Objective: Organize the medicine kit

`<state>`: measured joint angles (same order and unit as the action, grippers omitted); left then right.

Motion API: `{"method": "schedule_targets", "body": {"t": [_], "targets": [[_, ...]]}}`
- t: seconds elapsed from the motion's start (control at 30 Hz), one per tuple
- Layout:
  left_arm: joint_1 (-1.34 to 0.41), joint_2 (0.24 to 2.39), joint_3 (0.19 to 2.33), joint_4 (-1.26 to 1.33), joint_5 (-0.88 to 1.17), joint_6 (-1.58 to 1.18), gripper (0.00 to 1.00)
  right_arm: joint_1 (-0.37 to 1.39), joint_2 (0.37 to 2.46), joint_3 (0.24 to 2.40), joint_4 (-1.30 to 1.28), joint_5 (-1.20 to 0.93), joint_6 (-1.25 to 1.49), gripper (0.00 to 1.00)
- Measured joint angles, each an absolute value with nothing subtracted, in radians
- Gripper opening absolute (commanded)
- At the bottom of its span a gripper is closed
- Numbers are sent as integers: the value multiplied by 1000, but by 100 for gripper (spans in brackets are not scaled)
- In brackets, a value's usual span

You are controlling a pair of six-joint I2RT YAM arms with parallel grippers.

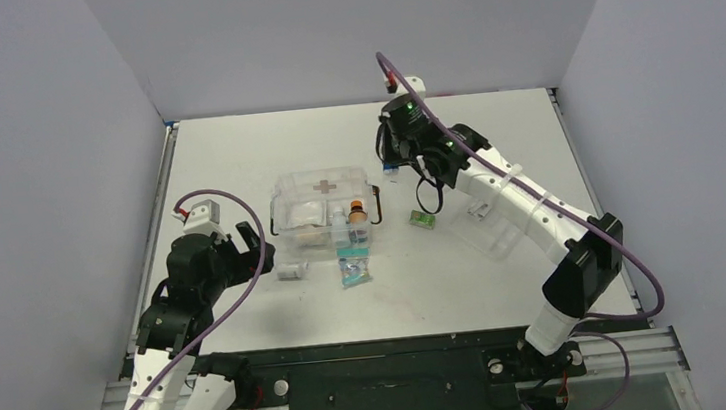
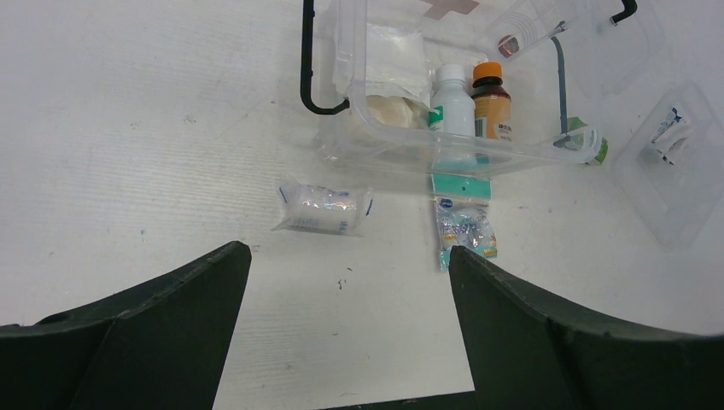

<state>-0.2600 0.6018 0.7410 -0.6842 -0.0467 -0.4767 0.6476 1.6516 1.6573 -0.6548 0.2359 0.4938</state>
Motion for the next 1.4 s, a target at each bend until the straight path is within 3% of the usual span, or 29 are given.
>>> {"method": "schedule_targets", "body": {"t": [0.5,1.4], "targets": [[-260,587,741,-684,-43,-477,86,834,1943,2051,-850,151,216,6],[-260,541,735,-677,-28,-475,86,898,2189,2111,-891,52,-628,9]]}}
